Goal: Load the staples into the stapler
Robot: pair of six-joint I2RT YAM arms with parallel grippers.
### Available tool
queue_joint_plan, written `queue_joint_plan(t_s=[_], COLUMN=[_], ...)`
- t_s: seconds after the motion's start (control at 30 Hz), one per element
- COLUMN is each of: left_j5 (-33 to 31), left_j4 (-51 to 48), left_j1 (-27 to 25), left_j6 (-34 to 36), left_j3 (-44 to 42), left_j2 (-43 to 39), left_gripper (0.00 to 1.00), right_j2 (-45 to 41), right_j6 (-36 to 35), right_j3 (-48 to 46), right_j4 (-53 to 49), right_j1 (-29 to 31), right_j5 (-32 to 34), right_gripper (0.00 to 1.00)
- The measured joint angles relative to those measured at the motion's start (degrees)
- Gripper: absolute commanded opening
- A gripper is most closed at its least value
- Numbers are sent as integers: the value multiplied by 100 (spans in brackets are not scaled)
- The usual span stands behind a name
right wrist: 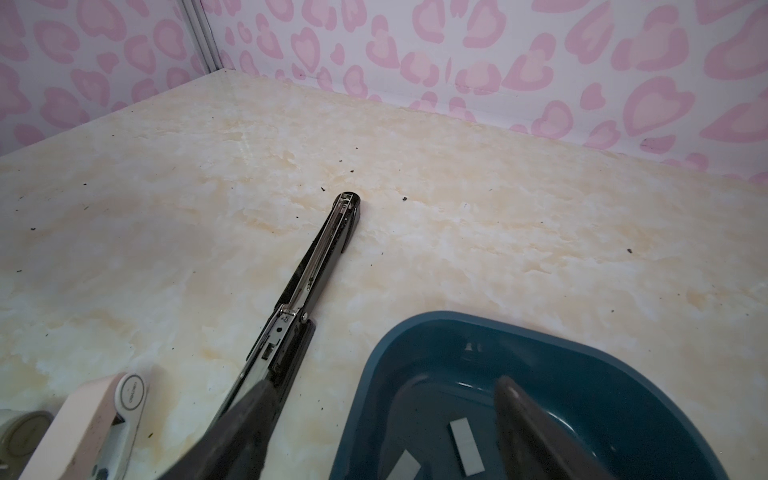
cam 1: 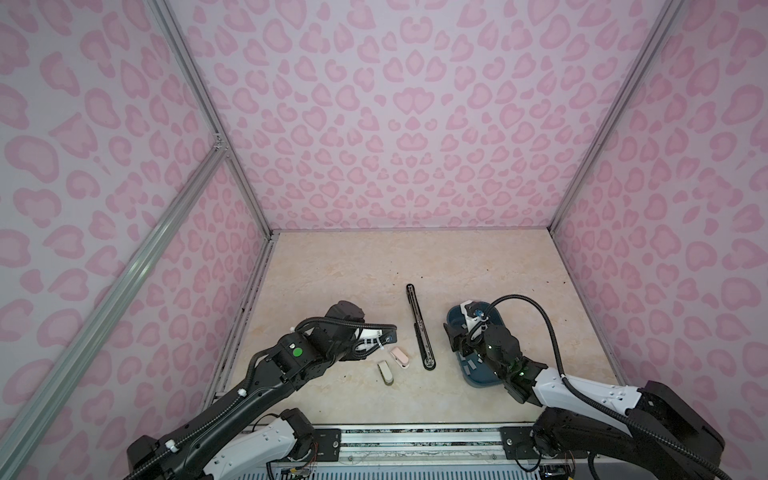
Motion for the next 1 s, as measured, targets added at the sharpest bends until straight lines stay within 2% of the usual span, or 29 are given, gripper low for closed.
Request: queue_joint_plan(t_s=[0.23,0.43,1.0], left_j5=[24,146,-175], left_j4=[-70,-37,-127], left_j1=[-149,-308,-776], left_j6=[636,1040,1353], left_j3=[299,402,986], left_j2=[780,1375,2745], left_gripper=[65,59,50], right_j2=[-273,-323,-422], right_j6=[-4,-48,-76], right_j3=[-243,-323,-470], right_j4=[142,282,391], right_j1=[-9,17,37], right_j5=[57,57,181], right_gripper=[89,89,93])
